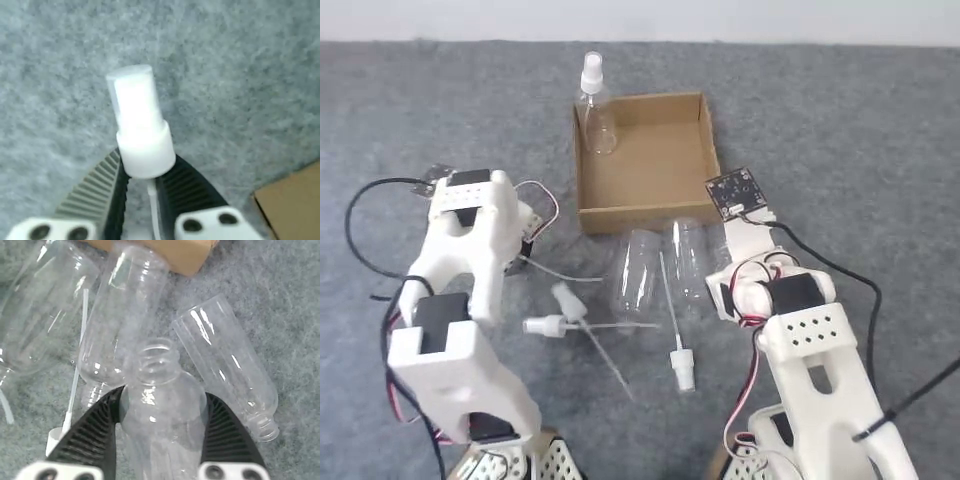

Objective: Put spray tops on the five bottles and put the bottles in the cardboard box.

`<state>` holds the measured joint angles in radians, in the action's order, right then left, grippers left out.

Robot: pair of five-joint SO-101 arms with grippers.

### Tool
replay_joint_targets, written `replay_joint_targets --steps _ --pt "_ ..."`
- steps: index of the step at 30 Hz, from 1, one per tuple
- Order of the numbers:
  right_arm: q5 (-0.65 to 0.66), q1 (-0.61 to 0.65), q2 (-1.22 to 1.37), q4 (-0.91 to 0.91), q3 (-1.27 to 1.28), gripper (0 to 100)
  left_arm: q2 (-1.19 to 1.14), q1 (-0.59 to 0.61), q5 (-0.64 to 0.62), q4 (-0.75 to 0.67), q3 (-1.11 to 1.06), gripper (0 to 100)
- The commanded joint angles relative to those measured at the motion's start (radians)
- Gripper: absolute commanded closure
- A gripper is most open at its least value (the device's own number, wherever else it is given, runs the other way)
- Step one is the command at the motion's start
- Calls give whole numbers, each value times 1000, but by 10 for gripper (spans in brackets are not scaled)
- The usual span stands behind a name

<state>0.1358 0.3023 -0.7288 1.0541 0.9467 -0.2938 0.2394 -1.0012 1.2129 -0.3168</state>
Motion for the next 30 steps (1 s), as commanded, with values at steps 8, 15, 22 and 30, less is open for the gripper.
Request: replay_joint_targets --steps 8,15,22,30 --pt "20 -12 -48 -31 -9 915 9 12 173 35 53 987" --pt "20 -12 -47 -31 -9 914 15 11 169 51 53 795" --pt "20 -12 -41 -31 -9 914 15 5 101 157 108 637" --pt "21 -12 -41 -31 -9 914 18 14 100 192 151 663"
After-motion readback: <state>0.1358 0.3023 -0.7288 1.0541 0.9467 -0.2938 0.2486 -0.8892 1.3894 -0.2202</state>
